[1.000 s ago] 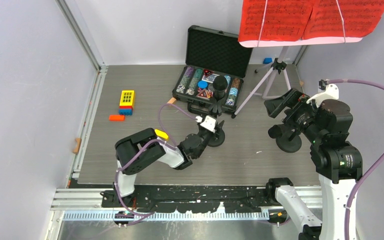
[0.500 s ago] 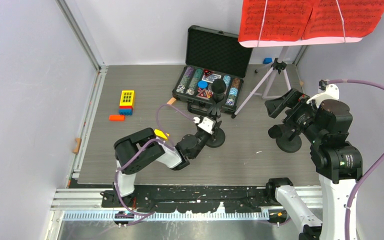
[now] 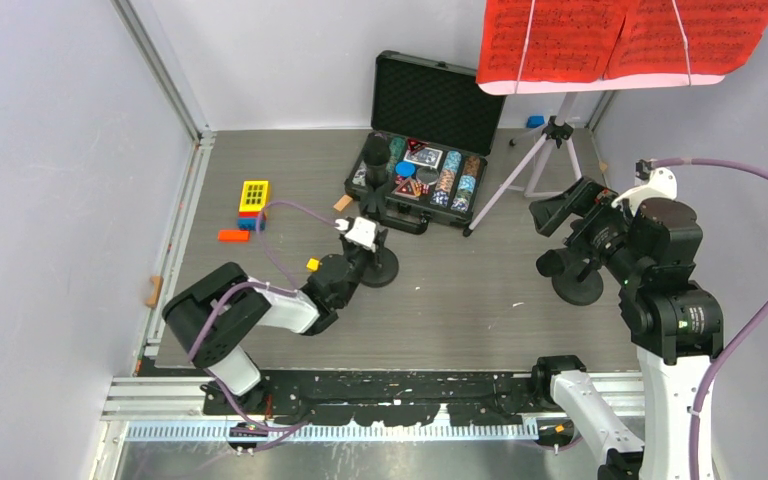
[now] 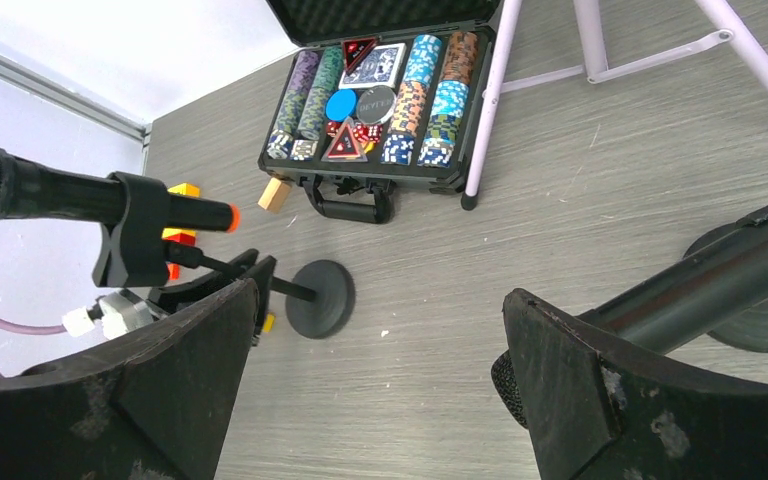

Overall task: Pack up the instrument practice props
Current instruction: Move the microphone stand with the microphone to the center of the board, then move the music stand to the center of the board.

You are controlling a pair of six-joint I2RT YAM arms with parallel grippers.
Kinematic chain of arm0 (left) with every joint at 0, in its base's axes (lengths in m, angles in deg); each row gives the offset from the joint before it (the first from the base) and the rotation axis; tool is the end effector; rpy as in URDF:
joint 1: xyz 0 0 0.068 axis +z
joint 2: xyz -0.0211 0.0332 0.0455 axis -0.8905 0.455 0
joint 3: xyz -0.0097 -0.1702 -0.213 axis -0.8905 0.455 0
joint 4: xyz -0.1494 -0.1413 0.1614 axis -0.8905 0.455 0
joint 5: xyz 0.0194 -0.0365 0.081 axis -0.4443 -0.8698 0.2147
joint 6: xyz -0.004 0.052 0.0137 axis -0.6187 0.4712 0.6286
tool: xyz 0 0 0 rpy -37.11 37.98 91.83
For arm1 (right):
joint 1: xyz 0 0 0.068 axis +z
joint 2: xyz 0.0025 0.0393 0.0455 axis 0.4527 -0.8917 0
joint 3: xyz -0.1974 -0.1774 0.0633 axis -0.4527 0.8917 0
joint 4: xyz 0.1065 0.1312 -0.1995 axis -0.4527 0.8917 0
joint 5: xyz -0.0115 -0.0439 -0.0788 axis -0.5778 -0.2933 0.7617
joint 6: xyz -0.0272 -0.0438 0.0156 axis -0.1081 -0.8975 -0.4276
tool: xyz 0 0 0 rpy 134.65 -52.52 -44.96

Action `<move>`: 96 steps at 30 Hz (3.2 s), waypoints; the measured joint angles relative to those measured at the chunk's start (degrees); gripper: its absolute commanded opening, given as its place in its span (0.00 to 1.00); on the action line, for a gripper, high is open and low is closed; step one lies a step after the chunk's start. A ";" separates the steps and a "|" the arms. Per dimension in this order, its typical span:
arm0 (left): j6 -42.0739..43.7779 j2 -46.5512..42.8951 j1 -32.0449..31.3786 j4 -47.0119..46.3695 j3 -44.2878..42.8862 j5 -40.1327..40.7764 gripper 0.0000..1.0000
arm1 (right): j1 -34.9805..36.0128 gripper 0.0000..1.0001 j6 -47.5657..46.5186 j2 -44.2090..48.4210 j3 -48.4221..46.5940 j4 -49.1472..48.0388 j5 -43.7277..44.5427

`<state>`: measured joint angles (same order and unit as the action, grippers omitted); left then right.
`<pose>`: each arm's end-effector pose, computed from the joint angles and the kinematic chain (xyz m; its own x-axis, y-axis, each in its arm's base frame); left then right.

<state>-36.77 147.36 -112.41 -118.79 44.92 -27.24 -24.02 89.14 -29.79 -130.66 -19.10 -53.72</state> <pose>0.2041 -0.2177 0.1857 0.0428 -0.0621 -0.9972 0.4515 0.8915 -0.0362 0.0987 0.0080 0.4482 -0.3587 0.4493 -0.8182 0.0403 0.8832 0.4673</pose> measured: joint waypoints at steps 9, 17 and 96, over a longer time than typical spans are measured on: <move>0.00 -2.14 12.48 0.61 2.05 0.87 0.00 | 0.00 0.99 0.00 -0.96 0.48 0.02 -0.02; 0.68 5.07 22.05 -8.61 0.15 -0.74 0.00 | 0.68 0.98 -0.22 -1.01 0.48 0.09 0.00; -9.09 -4.31 -8.37 36.70 -19.74 -8.70 1.00 | 1.05 0.96 2.82 2.12 -16.57 9.14 9.51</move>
<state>-45.86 143.06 -120.78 -82.10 25.18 -35.94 -22.97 91.96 -27.67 -147.23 -9.97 -44.22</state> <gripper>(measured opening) 0.994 0.965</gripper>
